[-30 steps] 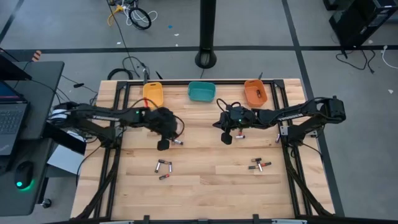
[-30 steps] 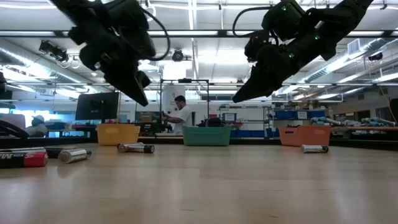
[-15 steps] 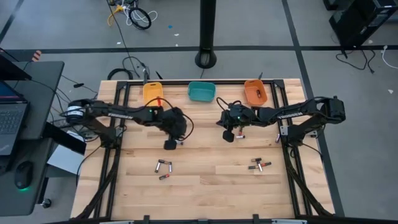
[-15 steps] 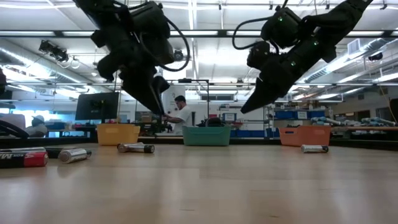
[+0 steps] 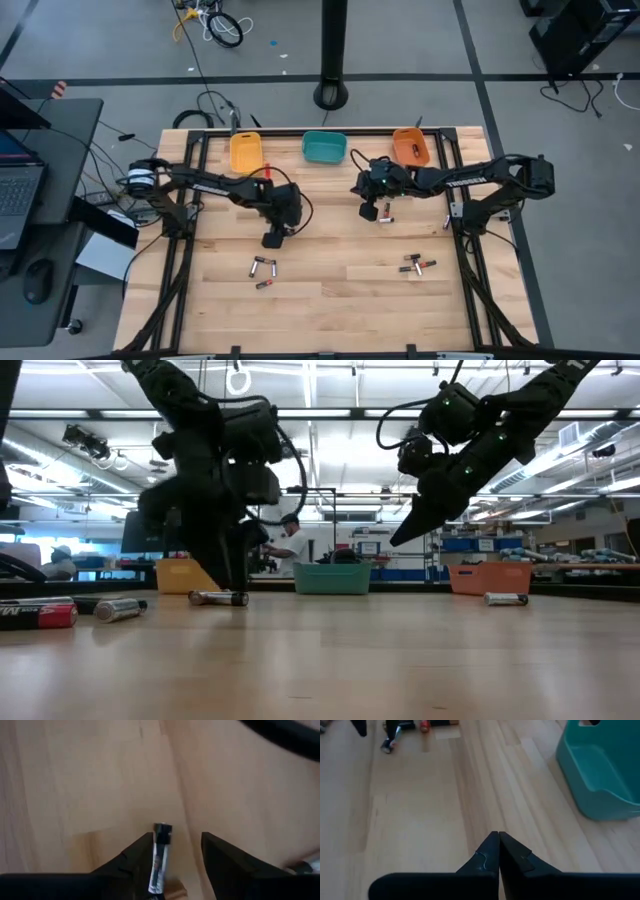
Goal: Sort batteries
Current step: Put the silver battery into the yellow bin
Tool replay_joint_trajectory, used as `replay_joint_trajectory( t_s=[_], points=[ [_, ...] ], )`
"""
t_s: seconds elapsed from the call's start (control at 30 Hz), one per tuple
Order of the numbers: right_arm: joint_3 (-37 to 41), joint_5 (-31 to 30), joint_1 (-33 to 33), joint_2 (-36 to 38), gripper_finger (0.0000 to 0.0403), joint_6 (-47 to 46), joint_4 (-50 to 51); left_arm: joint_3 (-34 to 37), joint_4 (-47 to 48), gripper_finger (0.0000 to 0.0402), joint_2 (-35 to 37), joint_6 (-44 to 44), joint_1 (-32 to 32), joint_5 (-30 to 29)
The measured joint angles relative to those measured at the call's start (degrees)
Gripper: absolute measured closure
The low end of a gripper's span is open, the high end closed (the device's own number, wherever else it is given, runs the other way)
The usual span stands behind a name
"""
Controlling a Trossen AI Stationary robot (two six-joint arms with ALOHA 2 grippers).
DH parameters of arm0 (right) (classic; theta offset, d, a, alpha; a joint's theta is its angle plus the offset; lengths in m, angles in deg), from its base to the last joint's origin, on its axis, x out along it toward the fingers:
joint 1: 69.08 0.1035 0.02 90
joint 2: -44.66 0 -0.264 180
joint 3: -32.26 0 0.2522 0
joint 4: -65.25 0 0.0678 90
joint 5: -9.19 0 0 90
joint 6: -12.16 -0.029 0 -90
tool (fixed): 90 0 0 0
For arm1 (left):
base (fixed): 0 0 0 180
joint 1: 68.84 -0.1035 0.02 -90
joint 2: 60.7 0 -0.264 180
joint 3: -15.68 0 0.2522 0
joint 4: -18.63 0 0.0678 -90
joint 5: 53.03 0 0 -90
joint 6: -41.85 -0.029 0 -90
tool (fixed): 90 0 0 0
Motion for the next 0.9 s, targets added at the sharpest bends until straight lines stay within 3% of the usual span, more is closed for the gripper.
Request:
replay_joint_trajectory(
  t_s=[0.1, 0.33, 0.47, 0.67, 0.9],
  points=[
    [0.00, 0.00, -0.94, 0.00, 0.0384, 0.02, -0.07, -0.02, -0.02, 0.0226, -2.19, -0.08, 0.01, -3.16],
    [0.00, 0.00, -2.48, 0.00, 0.0391, 0.96, -0.28, -0.09, -1.76, 0.0235, -3.58, 0.05, -0.03, -3.56],
    [0.00, 0.00, -2.87, 0.00, 0.0391, 1.58, -0.39, -0.06, -2.35, 0.0268, -3.52, 0.22, 0.00, -4.88],
    [0.00, 0.00, -3.18, 0.00, 0.0385, 1.92, -0.39, -0.45, -5.07, 0.0357, -3.72, 0.37, 0.56, -4.65],
    [0.00, -0.02, -3.18, 0.14, 0.0391, 2.89, 0.05, -8.97, 2.97, 0.0358, -1.02, 2.52, 0.47, -6.01]
  ],
)
